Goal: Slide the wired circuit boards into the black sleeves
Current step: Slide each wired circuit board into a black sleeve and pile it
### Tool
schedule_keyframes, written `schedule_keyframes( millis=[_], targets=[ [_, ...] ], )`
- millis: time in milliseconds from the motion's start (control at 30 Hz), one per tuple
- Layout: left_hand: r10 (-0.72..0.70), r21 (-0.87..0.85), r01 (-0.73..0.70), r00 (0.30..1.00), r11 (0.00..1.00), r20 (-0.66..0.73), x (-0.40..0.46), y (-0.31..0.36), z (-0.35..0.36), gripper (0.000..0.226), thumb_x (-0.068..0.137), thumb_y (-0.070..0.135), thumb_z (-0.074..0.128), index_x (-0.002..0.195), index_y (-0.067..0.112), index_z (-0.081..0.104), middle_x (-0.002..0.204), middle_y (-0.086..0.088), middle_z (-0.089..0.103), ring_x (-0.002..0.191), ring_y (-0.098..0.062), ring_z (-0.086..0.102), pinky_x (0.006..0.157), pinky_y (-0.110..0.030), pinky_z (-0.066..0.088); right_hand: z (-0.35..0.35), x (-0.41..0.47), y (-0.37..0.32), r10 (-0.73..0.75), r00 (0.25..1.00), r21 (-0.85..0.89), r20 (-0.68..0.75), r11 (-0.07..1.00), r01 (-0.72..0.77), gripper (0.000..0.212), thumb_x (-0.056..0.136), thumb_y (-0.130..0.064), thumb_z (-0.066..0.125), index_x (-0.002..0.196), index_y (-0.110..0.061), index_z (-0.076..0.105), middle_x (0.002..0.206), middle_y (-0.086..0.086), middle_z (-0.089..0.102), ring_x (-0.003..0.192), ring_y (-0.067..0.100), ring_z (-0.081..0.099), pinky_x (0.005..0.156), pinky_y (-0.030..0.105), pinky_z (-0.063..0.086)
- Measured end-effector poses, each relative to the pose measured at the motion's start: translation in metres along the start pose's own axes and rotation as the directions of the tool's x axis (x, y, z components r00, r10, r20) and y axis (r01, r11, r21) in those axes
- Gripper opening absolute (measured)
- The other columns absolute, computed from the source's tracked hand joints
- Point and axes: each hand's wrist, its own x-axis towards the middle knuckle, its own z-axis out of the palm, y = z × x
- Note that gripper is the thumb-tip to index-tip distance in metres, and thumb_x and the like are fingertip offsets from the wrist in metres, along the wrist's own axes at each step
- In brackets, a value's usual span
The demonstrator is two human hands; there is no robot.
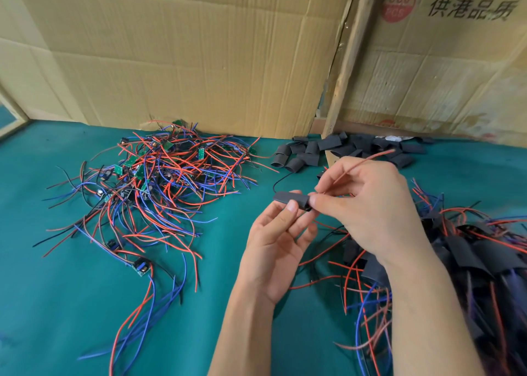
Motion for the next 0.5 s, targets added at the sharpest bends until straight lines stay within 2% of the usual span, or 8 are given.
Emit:
schedule_keyframes(
  millis=[67,133,200,267,367,500],
  targets=[
    [-0.002,-0.015,0.002,1.000,1.000,-0.007,0.0002,0.0007,0.0000,0.009,0.079,0.014,0.077,0.088,0.016,0.073,0.083,-0.002,0.070,0.086,-0.017,0.070,0.078,-0.027,0.056,-0.0002,-0.0007,0.0005,-0.005,0.999,0.000,0.040,1.000,0.005,0.017,0.072,-0.009,0.084,0.070,-0.022,0.073,0.069,-0.008,0.075,0.069,0.006,0.073,0.075,0.042,0.061],
    [0.002,-0.047,-0.003,1.000,0.999,-0.022,0.0008,0.0019,-0.0008,0.025,0.081,0.012,0.077,0.105,0.012,0.071,0.085,-0.004,0.068,0.082,-0.017,0.070,0.078,-0.028,0.056,-0.0019,-0.0011,0.0023,-0.004,0.995,0.012,0.100,1.000,0.003,0.015,0.075,-0.009,0.084,0.075,-0.022,0.077,0.075,-0.007,0.077,0.075,0.006,0.074,0.081,0.042,0.061],
    [0.016,-0.056,-0.017,1.000,0.998,-0.020,0.0012,0.0032,-0.0023,0.032,0.083,0.012,0.072,0.114,0.010,0.067,0.095,-0.006,0.072,0.087,-0.018,0.071,0.079,-0.027,0.057,-0.0043,-0.0018,0.0036,-0.012,0.988,0.016,0.156,1.000,0.010,0.016,0.080,-0.007,0.081,0.081,-0.023,0.080,0.085,-0.008,0.078,0.083,0.007,0.074,0.088,0.043,0.059],
    [0.030,-0.067,-0.032,0.999,0.997,-0.017,0.0009,0.0051,-0.0030,0.026,0.082,0.012,0.071,0.108,0.010,0.069,0.107,-0.009,0.074,0.093,-0.019,0.072,0.079,-0.026,0.057,-0.0069,-0.0027,0.0040,-0.029,0.982,0.013,0.186,1.000,0.027,0.018,0.083,-0.006,0.079,0.085,-0.023,0.082,0.092,-0.010,0.078,0.088,0.006,0.074,0.091,0.042,0.057],
    [0.052,-0.053,-0.053,0.999,0.997,-0.014,0.0001,0.0066,-0.0033,0.017,0.087,0.013,0.066,0.104,0.010,0.066,0.113,-0.012,0.073,0.090,-0.017,0.072,0.079,-0.025,0.056,-0.0082,-0.0030,0.0032,-0.020,0.973,0.003,0.228,1.000,0.020,0.021,0.081,-0.005,0.081,0.084,-0.026,0.083,0.088,-0.013,0.078,0.084,0.006,0.074,0.086,0.036,0.058],
    [0.037,0.000,-0.037,0.998,0.999,-0.041,0.0001,0.0059,-0.0019,0.008,0.089,0.011,0.063,0.095,0.012,0.068,0.095,-0.007,0.075,0.085,-0.017,0.072,0.074,-0.024,0.057,0.0004,-0.0017,0.0013,-0.005,0.994,0.012,0.106,1.000,0.004,0.021,0.077,-0.004,0.083,0.077,-0.026,0.082,0.072,-0.014,0.076,0.068,0.001,0.073,0.071,0.020,0.055]
  ],
)
